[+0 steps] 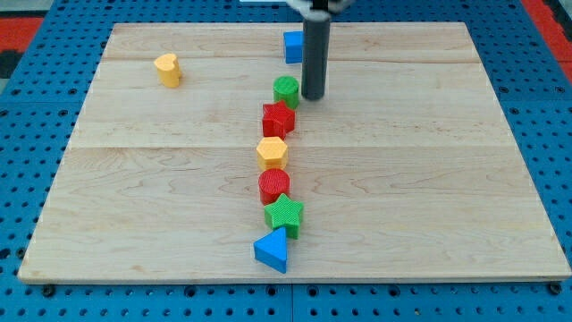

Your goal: Place the red star diagonal to the yellow heart

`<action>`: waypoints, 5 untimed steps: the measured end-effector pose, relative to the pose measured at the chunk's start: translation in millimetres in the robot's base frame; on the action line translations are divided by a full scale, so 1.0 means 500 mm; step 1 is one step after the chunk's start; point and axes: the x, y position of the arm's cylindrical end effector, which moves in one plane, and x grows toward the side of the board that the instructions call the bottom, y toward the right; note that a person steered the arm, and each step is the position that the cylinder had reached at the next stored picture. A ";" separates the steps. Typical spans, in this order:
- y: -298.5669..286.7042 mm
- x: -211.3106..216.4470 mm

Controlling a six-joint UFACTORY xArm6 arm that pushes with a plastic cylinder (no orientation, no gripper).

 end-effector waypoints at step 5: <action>-0.145 -0.041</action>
